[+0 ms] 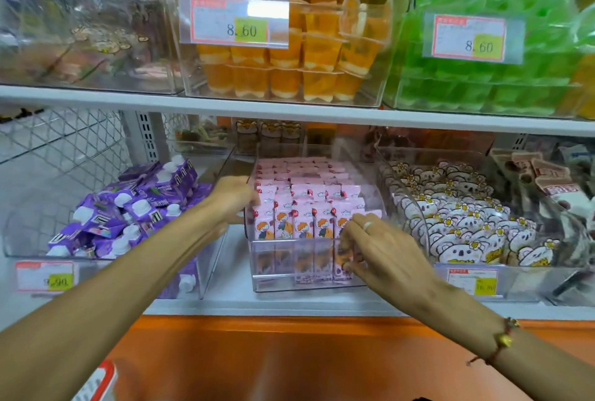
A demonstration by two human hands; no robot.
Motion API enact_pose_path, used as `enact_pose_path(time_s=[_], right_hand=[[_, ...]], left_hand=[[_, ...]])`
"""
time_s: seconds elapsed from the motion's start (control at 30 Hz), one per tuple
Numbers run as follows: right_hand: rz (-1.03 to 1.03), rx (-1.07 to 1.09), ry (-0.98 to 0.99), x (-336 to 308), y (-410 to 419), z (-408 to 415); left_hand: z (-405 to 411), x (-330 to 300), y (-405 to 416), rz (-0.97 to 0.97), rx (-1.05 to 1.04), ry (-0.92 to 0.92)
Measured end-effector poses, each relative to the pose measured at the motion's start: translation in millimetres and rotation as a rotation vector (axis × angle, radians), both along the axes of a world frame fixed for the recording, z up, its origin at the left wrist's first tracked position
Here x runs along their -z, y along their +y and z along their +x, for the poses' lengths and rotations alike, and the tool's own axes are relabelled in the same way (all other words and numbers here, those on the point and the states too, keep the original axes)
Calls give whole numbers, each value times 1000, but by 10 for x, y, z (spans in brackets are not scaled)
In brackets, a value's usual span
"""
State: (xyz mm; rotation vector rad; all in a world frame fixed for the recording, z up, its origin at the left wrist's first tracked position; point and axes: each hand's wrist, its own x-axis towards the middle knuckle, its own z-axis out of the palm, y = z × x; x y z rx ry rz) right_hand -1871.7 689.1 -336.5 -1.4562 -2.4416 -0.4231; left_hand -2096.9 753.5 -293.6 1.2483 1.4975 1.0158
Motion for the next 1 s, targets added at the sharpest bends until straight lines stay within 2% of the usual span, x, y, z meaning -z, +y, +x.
enact_pose_path(time_s=[0.13, 0.2, 0.27, 0.3, 0.33, 0.4, 0.43, 0.5, 0.77, 0.83, 0.9, 0.97, 1.0], right_hand=[[-90, -58, -42, -26, 24, 1], [-72, -128, -29, -119, -13, 18], [74, -70, 187, -195, -21, 74], [107, 25, 289, -220, -2, 125], [63, 139, 347, -233, 29, 172], [-181, 289, 306, -179, 117, 216], [-262, 296, 275, -134, 158, 214], [-266, 275, 293, -95, 226, 203], [-197, 210, 381, 8, 314, 204], [-202, 201, 406, 16, 319, 234], [-239, 184, 468, 19, 309, 252], [-283, 169, 558, 65, 263, 260], [-296, 168, 596, 94, 232, 261]], left_hand=[[-33, 82, 57, -1, -25, -4], [-49, 108, 53, -3, -14, 4], [-88, 161, 52, 5, -30, 9], [-104, 198, 50, 12, -38, 5], [-112, 236, 47, 23, -35, 2], [-108, 310, 33, 62, -21, -4], [-101, 337, 23, 85, -12, -6], [-85, 368, 2, 108, 3, -8], [-126, 387, -45, 130, 71, 247], [-89, 389, -93, 302, -18, 494], [65, 356, -205, 585, -8, 568], [300, 305, -315, 747, 179, 546], [425, 307, -332, 763, 296, 584]])
